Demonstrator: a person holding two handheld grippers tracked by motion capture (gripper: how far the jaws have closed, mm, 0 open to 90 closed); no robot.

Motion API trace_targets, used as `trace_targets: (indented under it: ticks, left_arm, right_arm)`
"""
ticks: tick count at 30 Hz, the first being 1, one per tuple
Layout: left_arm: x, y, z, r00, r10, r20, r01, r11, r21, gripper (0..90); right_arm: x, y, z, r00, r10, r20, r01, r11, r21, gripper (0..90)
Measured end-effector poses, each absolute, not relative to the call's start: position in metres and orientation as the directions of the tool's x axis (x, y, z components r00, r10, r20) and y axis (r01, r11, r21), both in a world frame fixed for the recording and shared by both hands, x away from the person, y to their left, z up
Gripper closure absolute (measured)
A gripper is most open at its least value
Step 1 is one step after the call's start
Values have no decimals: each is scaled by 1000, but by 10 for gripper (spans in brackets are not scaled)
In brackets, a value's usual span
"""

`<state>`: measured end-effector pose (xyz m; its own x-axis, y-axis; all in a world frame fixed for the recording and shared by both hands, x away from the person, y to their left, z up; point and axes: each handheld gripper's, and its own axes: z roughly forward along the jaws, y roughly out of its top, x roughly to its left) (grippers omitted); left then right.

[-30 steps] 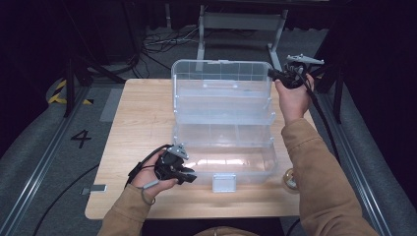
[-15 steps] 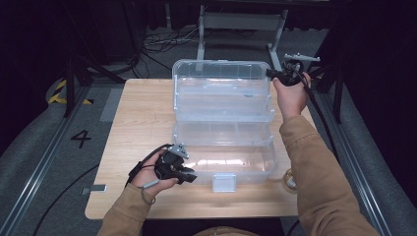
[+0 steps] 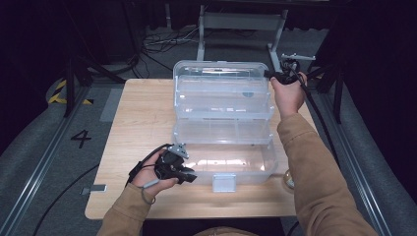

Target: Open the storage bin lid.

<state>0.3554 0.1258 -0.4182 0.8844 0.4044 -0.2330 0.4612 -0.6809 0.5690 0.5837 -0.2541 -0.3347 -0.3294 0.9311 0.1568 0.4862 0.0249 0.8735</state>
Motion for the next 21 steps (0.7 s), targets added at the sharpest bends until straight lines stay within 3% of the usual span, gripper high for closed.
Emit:
trace_targets:
  ticks: [21]
  left_arm:
    - [356, 126, -418, 885, 402, -235, 461, -681, 570, 733]
  right_arm:
    - [603, -252, -353, -307, 934, 181, 540, 14, 842, 852]
